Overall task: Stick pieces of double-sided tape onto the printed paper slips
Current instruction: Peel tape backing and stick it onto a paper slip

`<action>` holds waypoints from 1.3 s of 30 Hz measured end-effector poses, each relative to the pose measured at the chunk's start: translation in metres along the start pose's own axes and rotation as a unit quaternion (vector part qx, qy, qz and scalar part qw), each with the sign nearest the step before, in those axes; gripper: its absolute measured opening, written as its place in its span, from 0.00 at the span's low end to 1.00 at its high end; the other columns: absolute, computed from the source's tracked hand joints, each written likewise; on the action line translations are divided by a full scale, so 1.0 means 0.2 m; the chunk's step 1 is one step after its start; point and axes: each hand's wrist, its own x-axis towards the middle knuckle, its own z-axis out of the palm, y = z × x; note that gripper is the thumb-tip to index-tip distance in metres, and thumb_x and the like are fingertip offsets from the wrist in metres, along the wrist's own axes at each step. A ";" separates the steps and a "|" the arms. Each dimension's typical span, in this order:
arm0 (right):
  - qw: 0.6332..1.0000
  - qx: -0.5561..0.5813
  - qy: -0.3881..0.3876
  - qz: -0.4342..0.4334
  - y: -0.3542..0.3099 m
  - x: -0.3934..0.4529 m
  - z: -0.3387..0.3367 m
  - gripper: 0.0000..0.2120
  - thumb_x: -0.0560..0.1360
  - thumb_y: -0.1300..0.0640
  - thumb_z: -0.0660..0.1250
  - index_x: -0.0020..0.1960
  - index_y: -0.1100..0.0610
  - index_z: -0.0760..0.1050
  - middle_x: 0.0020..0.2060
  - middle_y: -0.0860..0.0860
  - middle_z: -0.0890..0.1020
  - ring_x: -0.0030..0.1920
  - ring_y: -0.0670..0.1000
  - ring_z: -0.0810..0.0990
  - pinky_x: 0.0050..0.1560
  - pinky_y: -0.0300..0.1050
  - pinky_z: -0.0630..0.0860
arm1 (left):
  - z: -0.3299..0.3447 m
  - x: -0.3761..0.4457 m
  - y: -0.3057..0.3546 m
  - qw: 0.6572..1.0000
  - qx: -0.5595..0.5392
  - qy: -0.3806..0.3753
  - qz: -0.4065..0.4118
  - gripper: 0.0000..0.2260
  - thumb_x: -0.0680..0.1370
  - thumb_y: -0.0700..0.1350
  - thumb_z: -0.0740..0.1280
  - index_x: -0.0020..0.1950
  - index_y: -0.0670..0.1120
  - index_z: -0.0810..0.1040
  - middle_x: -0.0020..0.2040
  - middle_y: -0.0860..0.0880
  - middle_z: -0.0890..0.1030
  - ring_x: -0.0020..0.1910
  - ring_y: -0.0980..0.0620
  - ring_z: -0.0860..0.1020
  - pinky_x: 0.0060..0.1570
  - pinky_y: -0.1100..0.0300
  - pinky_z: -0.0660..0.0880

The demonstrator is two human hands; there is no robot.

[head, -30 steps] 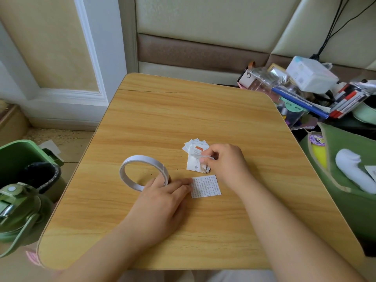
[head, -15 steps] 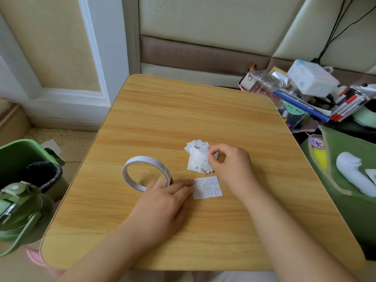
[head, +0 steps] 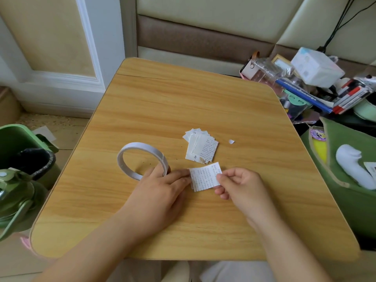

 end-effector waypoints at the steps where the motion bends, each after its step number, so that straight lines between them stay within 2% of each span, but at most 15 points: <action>1: 1.000 -0.015 0.011 -0.008 0.00 0.00 0.01 0.05 0.76 0.64 0.67 0.41 0.59 0.76 0.27 0.50 0.82 0.28 0.44 0.80 0.29 0.36 0.74 | 0.00 0.00 0.00 1.000 -0.002 -0.001 -0.001 0.16 0.76 0.47 0.57 0.57 0.47 0.81 0.58 0.53 0.80 0.42 0.47 0.73 0.42 0.52 0.75; 6: 0.994 -0.078 0.067 -0.041 0.01 -0.01 0.06 0.07 0.74 0.62 0.68 0.38 0.54 0.75 0.27 0.50 0.82 0.33 0.51 0.83 0.37 0.50 0.79 | 0.00 0.00 0.00 1.000 -0.009 -0.003 -0.007 0.16 0.76 0.46 0.58 0.57 0.47 0.81 0.58 0.53 0.80 0.43 0.47 0.74 0.43 0.52 0.76; 9: 0.992 -0.083 0.082 -0.045 0.02 -0.01 0.07 0.07 0.73 0.61 0.68 0.37 0.53 0.75 0.26 0.49 0.82 0.33 0.51 0.83 0.41 0.53 0.80 | -0.01 0.00 0.01 1.000 -0.011 -0.005 -0.010 0.16 0.76 0.46 0.58 0.57 0.46 0.81 0.58 0.53 0.80 0.44 0.47 0.74 0.44 0.52 0.76; 17: 0.992 -0.087 0.086 -0.037 0.02 -0.01 0.08 0.07 0.74 0.59 0.68 0.38 0.52 0.75 0.28 0.49 0.83 0.33 0.50 0.82 0.42 0.54 0.81 | -0.02 0.00 0.02 1.000 -0.013 0.000 -0.020 0.13 0.75 0.45 0.58 0.51 0.45 0.80 0.57 0.51 0.81 0.45 0.46 0.75 0.45 0.53 0.76; 23: 0.991 -0.085 0.089 -0.046 0.03 -0.01 0.09 0.07 0.74 0.59 0.68 0.38 0.52 0.75 0.27 0.48 0.83 0.32 0.49 0.82 0.40 0.52 0.80 | -0.02 0.00 0.02 1.000 -0.003 -0.004 -0.020 0.14 0.75 0.45 0.58 0.55 0.45 0.80 0.57 0.49 0.80 0.44 0.44 0.76 0.43 0.50 0.77; 27: 0.991 -0.084 0.090 -0.050 0.04 -0.01 0.08 0.08 0.74 0.59 0.69 0.38 0.52 0.75 0.28 0.48 0.82 0.33 0.49 0.82 0.39 0.51 0.80 | -0.01 0.00 0.01 1.000 -0.005 -0.019 -0.018 0.15 0.76 0.46 0.59 0.56 0.48 0.82 0.58 0.48 0.80 0.45 0.42 0.76 0.44 0.48 0.77; 32: 0.973 -0.165 0.119 -0.108 0.02 -0.04 0.09 0.07 0.72 0.58 0.70 0.39 0.49 0.74 0.35 0.45 0.80 0.37 0.45 0.79 0.43 0.43 0.77 | -0.02 0.00 0.01 0.999 -0.005 -0.033 -0.029 0.16 0.74 0.46 0.59 0.55 0.51 0.82 0.57 0.49 0.80 0.44 0.43 0.76 0.41 0.49 0.77; 34: 0.967 -0.183 0.127 -0.122 0.03 -0.05 0.10 0.06 0.71 0.57 0.70 0.40 0.48 0.74 0.42 0.47 0.79 0.43 0.48 0.80 0.48 0.47 0.77 | -0.03 0.01 0.01 0.999 -0.001 -0.031 -0.029 0.16 0.73 0.46 0.59 0.55 0.51 0.83 0.56 0.49 0.80 0.43 0.44 0.75 0.40 0.50 0.77; 37: 0.974 -0.185 0.090 -0.092 0.01 -0.07 0.12 0.04 0.71 0.56 0.69 0.44 0.49 0.75 0.46 0.48 0.80 0.47 0.50 0.80 0.51 0.48 0.77 | -0.03 0.01 0.01 0.999 -0.001 -0.033 -0.027 0.16 0.73 0.46 0.58 0.54 0.50 0.83 0.55 0.49 0.80 0.44 0.44 0.75 0.40 0.50 0.77; 39: 0.978 -0.185 0.059 -0.071 -0.02 -0.07 0.12 0.04 0.71 0.55 0.69 0.46 0.50 0.76 0.45 0.47 0.81 0.46 0.48 0.79 0.46 0.44 0.76 | -0.04 0.01 0.01 0.999 -0.004 -0.035 -0.029 0.17 0.73 0.46 0.58 0.54 0.50 0.83 0.55 0.49 0.80 0.44 0.43 0.76 0.40 0.50 0.77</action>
